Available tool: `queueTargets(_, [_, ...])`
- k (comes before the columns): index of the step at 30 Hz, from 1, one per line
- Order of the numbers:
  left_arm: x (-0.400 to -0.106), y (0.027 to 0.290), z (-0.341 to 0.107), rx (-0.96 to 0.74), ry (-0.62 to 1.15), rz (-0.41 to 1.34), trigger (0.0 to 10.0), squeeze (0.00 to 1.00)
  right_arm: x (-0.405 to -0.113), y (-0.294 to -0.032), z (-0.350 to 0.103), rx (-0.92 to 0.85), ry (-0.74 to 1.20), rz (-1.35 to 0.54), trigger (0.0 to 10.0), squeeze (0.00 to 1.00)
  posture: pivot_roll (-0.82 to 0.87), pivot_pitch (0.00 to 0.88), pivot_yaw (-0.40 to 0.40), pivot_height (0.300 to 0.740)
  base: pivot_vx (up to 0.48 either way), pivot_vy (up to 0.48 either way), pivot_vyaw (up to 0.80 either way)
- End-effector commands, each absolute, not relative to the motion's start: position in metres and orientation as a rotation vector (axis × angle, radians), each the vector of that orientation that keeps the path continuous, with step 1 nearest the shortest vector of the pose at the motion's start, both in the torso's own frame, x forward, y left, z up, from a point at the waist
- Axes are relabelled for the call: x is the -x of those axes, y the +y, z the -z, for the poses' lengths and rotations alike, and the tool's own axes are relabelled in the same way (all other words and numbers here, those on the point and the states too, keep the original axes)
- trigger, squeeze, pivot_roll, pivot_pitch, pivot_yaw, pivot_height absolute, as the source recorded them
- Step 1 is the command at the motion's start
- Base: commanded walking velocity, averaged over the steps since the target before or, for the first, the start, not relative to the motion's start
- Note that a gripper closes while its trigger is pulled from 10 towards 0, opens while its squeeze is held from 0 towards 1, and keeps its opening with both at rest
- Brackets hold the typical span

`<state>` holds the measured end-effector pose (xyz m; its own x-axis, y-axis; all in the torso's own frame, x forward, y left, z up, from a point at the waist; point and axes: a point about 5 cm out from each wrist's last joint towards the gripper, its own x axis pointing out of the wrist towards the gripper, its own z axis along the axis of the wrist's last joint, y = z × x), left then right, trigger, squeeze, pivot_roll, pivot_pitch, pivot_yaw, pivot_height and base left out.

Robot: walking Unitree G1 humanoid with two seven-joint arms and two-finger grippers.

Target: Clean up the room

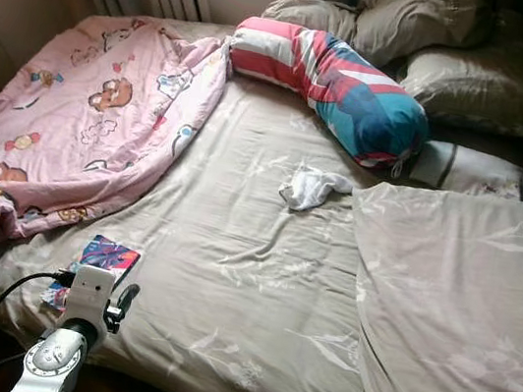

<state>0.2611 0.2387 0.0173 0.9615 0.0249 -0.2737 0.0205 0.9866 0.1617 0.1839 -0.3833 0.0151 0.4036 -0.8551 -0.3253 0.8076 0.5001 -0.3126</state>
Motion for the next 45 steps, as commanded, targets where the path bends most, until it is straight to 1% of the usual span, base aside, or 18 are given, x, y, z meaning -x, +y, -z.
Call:
queueTargets(1, [-0.254,0.243,-0.010,-0.175,0.315,-0.012,10.0,0.00,-0.181,-0.380,-0.015,0.098,0.434,1.091,0.0,0.00,-0.14,0.158,0.124,0.733,0.000,0.000,0.00])
queueTargets(3, [-0.254,0.243,-0.010,-0.174,0.317,-0.013,10.0,0.00,-0.175,-0.374,-0.005,0.068,0.473,1.098,0.0,0.00,-0.13,0.158,0.123,0.733,0.000,0.000,0.00])
queueTargets(5, [-0.253,0.244,-0.009,-0.175,0.319,-0.014,10.0,0.00,-0.163,-0.362,0.013,0.014,0.549,1.113,0.0,0.00,-0.13,0.159,0.123,0.733,0.000,0.000,0.00])
queueTargets(6, [-0.253,0.244,-0.009,-0.175,0.319,-0.014,10.0,0.00,-0.163,-0.362,0.013,0.014,0.549,1.113,0.0,0.00,-0.13,0.159,0.123,0.733,0.000,0.000,0.00])
queueTargets(7, [-0.252,0.246,-0.009,-0.177,0.323,-0.017,10.0,0.00,-0.153,-0.353,0.027,-0.056,0.614,1.133,7.8,0.00,-0.12,0.159,0.123,0.733,0.000,0.000,0.00])
queueTargets(8, [-0.251,0.247,-0.008,-0.178,0.326,-0.020,10.0,0.00,-0.147,-0.344,0.037,-0.108,0.666,1.137,10.0,0.00,-0.12,0.159,0.123,0.733,0.000,0.000,0.00])
queueTargets(14, [-0.251,0.247,-0.008,-0.177,0.330,-0.021,10.0,0.00,-0.139,-0.336,0.048,-0.166,0.723,1.114,10.0,0.00,-0.12,0.159,0.121,0.733,0.000,0.000,0.00])
queueTargets(24, [-0.249,0.242,-0.004,-0.169,0.340,-0.012,10.0,0.00,-0.142,-0.333,0.049,-0.176,0.730,1.056,10.0,0.00,-0.13,0.161,0.116,0.733,0.000,0.000,0.00])
queueTargets(30, [-0.248,0.243,-0.004,-0.169,0.342,-0.017,10.0,0.00,-0.142,-0.320,0.058,-0.181,0.795,1.010,10.0,0.00,-0.12,0.163,0.112,0.733,0.000,0.000,0.00])
queueTargets(32, [-0.247,0.243,-0.003,-0.169,0.343,-0.018,10.0,0.00,-0.142,-0.308,0.064,-0.181,0.850,0.958,10.0,0.00,-0.13,0.165,0.108,0.733,0.000,0.000,0.00])
queueTargets(34, [-0.247,0.242,-0.002,-0.167,0.344,-0.017,10.0,0.00,-0.142,-0.302,0.067,-0.187,0.861,0.954,10.0,0.00,-0.12,0.167,0.106,0.733,0.000,0.000,0.00])
queueTargets(44, [-0.245,0.242,-0.001,-0.165,0.348,-0.020,10.0,0.00,-0.145,-0.300,0.067,-0.196,0.858,0.936,10.0,0.00,-0.12,0.168,0.102,0.733,0.000,0.000,0.00])
queueTargets(45, [-0.245,0.242,-0.001,-0.165,0.347,-0.021,10.0,0.00,-0.145,-0.301,0.066,-0.195,0.852,0.937,10.0,0.29,-0.12,0.168,0.101,0.733,0.000,0.000,0.00])
